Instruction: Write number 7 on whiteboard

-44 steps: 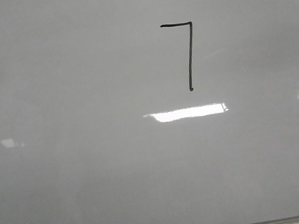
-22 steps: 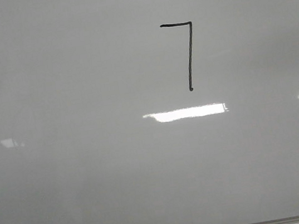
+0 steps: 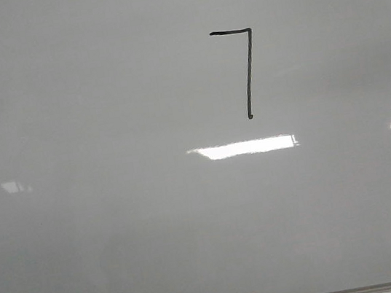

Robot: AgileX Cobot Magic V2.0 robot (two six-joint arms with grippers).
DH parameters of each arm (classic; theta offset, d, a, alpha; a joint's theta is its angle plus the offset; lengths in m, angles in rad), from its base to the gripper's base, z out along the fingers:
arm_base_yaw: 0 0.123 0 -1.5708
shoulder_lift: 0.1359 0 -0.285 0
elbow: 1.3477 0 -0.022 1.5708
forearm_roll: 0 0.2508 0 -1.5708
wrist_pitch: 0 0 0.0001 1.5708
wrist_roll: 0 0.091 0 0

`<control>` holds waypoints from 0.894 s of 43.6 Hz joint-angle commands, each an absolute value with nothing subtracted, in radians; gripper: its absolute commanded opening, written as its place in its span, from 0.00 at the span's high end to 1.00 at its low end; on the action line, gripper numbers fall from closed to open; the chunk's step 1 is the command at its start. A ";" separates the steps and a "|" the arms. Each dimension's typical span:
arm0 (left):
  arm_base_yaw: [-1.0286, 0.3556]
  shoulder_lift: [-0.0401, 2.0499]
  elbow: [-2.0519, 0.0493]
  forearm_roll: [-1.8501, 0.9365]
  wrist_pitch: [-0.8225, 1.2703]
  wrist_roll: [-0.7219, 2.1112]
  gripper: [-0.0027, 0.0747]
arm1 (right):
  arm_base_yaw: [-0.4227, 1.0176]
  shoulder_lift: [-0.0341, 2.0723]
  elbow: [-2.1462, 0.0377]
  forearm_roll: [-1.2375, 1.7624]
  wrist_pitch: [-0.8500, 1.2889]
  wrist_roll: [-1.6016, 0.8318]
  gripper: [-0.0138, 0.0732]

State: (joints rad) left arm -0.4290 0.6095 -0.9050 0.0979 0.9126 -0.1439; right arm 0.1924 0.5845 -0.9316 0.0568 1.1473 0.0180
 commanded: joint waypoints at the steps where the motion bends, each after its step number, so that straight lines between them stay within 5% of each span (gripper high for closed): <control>1: -0.436 0.612 -0.935 0.094 0.852 -0.143 0.99 | 0.189 0.589 -0.955 0.046 1.095 0.021 0.91; 27: -0.436 0.612 -0.931 0.094 0.839 -0.143 0.99 | 0.189 0.589 -0.955 0.046 1.100 0.021 0.92; 39: -0.191 0.483 -0.789 0.080 0.758 -0.132 0.99 | 0.189 0.589 -0.955 0.046 1.102 0.021 0.92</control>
